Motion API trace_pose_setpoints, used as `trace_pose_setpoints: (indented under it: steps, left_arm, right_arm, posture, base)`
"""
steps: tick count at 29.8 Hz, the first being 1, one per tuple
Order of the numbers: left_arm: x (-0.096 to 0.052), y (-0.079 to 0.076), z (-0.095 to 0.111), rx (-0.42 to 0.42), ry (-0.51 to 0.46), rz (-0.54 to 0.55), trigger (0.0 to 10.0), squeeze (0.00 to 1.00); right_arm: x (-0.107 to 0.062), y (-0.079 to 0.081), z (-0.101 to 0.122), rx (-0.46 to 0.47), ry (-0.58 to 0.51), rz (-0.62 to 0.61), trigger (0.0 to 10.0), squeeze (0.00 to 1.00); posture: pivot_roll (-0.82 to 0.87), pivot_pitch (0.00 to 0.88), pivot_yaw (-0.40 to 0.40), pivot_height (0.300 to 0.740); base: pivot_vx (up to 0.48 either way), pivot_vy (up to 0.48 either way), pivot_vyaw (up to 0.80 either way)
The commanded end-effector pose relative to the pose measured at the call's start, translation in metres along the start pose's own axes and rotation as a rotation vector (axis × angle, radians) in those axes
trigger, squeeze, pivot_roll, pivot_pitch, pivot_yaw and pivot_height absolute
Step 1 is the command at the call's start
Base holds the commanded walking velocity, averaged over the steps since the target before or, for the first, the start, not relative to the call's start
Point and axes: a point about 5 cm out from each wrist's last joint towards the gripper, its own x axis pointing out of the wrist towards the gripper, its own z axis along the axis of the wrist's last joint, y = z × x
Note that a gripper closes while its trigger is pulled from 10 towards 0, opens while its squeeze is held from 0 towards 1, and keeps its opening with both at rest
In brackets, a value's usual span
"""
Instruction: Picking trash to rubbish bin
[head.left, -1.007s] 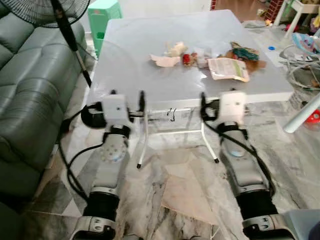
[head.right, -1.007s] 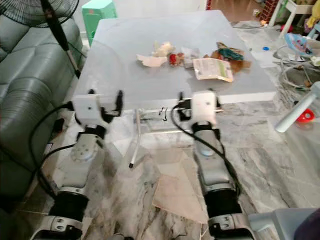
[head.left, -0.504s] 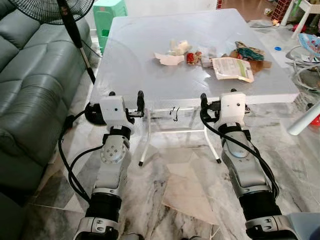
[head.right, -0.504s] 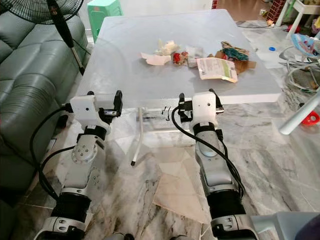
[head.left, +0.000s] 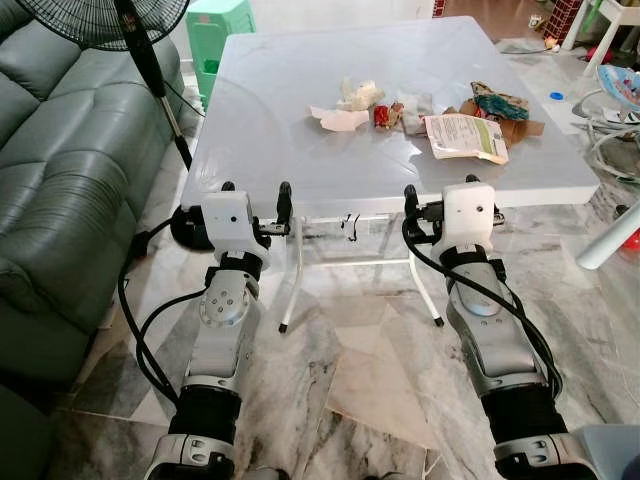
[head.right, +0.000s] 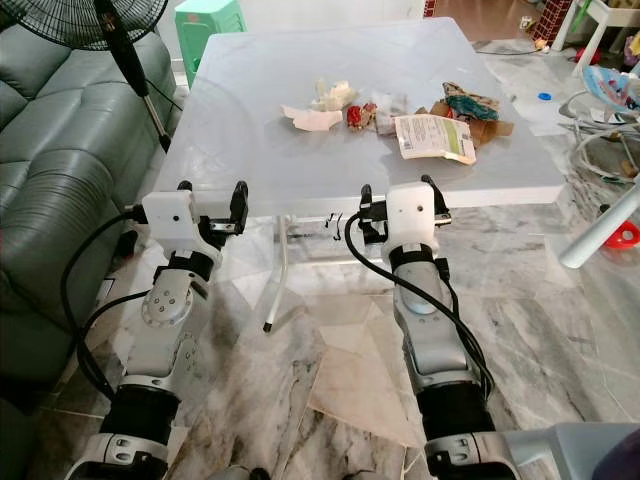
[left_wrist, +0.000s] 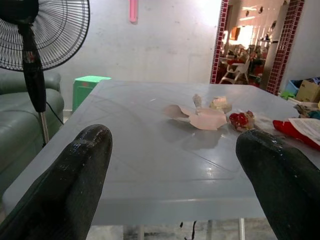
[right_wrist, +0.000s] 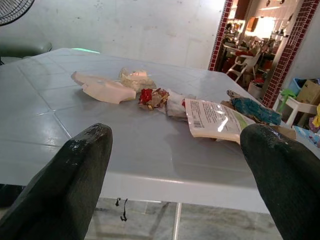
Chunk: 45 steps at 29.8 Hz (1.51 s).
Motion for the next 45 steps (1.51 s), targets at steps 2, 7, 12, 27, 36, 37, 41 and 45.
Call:
trace_pose_setpoints:
  steps: [2, 7, 12, 27, 36, 37, 41, 45]
  left_arm:
    - [0.000, 0.000, 0.003, -0.004, -0.017, 0.003, 10.0, 0.00]
    - [-0.002, -0.003, 0.002, -0.010, -0.014, -0.003, 10.0, 0.00]
    - [-0.003, -0.002, 0.001, -0.012, -0.011, -0.006, 10.0, 0.00]
    - [-0.005, -0.002, -0.002, -0.006, 0.009, -0.002, 10.0, 0.00]
    - [-0.004, -0.001, 0.000, 0.010, -0.009, -0.016, 10.0, 0.00]
    - [-0.004, -0.001, 0.000, 0.010, -0.009, -0.016, 10.0, 0.00]
    - [-0.007, -0.006, 0.006, 0.105, -0.063, -0.052, 10.0, 0.00]
    - [-0.013, -0.011, 0.002, 0.089, -0.047, -0.061, 10.0, 0.00]
  right_arm:
    - [0.001, 0.002, 0.009, -0.009, -0.034, 0.017, 10.0, 0.00]
    - [0.002, 0.001, 0.009, -0.012, -0.034, 0.018, 10.0, 0.00]
    - [0.002, 0.002, 0.009, -0.012, -0.034, 0.019, 10.0, 0.00]
    - [0.000, 0.002, 0.009, -0.013, -0.033, 0.024, 10.0, 0.00]
    - [0.001, 0.001, 0.010, -0.050, -0.048, 0.062, 10.0, 0.00]
    - [0.001, 0.001, 0.010, -0.050, -0.048, 0.062, 10.0, 0.00]
    - [-0.002, -0.001, 0.004, -0.085, -0.034, 0.062, 10.0, 0.00]
    - [-0.002, -0.005, 0.002, -0.125, -0.034, 0.042, 10.0, 0.00]
  posture:
    - [-0.11, 0.121, 0.017, 0.740]
    - [-0.11, 0.126, 0.014, 0.740]
    - [-0.11, 0.127, 0.015, 0.740]
    - [-0.11, 0.123, 0.010, 0.740]
    - [-0.11, 0.111, 0.011, 0.740]
    - [-0.11, 0.111, 0.011, 0.740]
    - [-0.11, 0.107, 0.014, 0.740]
    - [-0.10, 0.104, 0.018, 0.740]
  base:
    - [0.461, 0.000, 0.00]
    - [0.465, 0.000, 0.00]
    - [0.466, 0.000, 0.00]
    - [0.244, 0.000, 0.00]
    - [0.000, 0.000, 0.00]
    - [0.000, 0.000, 0.00]
    - [0.000, 0.000, 0.00]
    - [0.000, 0.000, 0.00]
